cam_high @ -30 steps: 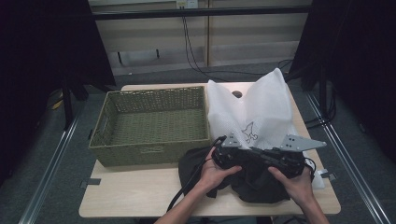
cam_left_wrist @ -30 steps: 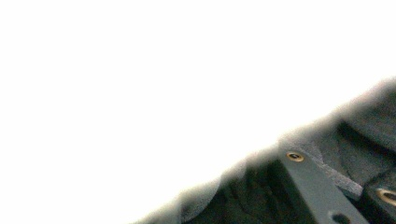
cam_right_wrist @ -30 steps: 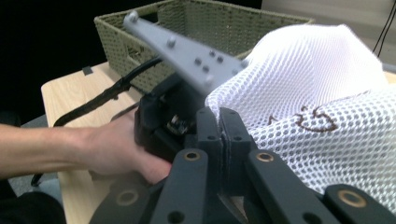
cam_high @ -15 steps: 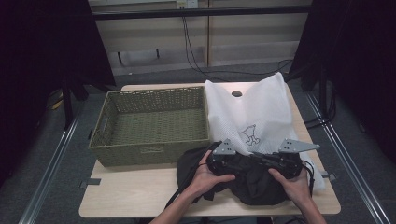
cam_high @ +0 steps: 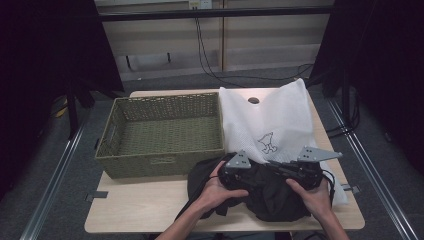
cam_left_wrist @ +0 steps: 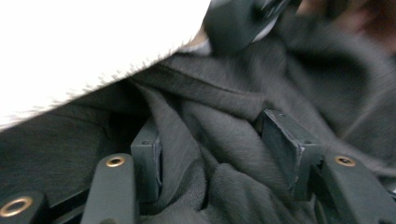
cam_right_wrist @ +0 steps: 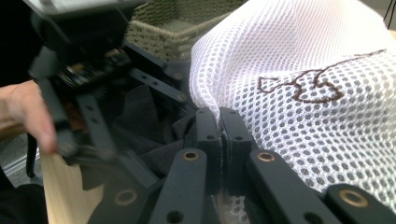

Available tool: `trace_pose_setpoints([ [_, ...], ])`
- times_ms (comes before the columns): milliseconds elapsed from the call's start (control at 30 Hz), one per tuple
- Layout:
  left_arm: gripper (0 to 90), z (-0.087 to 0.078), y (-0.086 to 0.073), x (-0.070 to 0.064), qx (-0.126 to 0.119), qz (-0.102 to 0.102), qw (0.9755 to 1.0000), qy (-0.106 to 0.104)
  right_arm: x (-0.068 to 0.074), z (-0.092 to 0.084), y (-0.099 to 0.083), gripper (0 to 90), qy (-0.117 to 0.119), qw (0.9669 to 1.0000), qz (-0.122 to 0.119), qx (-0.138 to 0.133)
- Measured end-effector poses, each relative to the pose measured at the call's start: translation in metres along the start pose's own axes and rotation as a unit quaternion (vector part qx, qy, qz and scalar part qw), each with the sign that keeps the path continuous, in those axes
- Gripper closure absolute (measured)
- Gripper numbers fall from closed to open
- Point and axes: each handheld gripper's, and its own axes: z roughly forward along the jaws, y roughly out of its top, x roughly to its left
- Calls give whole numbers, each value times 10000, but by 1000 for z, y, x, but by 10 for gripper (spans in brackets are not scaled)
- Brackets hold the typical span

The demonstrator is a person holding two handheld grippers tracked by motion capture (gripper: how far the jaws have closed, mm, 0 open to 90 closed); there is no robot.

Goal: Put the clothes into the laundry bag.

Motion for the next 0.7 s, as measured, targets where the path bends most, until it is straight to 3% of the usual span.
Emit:
trace_pose_setpoints([
  [100, 282, 2, 1, -1, -45, 60, 10000, 11, -4, -2, 2, 880, -77, 10000, -3, -43],
  [167, 273, 11, -3, 3, 215, 46, 9990, 383, -6, -1, 2, 878, -72, 10000, 1, -52],
  [200, 277, 16, -6, 4, 335, 5, 9984, 460, -6, 0, 2, 875, -81, 9999, -4, -61],
  [233, 380, 20, -10, 5, 450, 93, 9975, 531, -5, -1, 2, 842, -80, 10000, -22, -45],
  [267, 380, 22, -13, 6, 483, 170, 9967, 636, -5, -1, 2, 842, -80, 10000, -22, -45],
  [400, 568, 22, -16, 9, 514, 79, 9966, 640, -10, -13, 3, 706, -158, 9997, 18, -161],
  [467, 628, 22, -17, 10, 537, 39, 9965, 644, -18, -33, 3, 608, -250, 9989, 51, -402],
  [600, 644, 22, -18, 10, 495, 38, 9968, 620, -28, -55, 0, 592, -450, 9978, 87, -486],
  [633, 645, 22, -18, 10, 457, 1, 9972, 600, -35, -66, -8, 568, -656, 9969, 139, -419],
  [700, 644, 21, -18, 11, 456, -53, 9972, 598, -39, -70, -13, 552, -623, 9971, 191, -383],
])
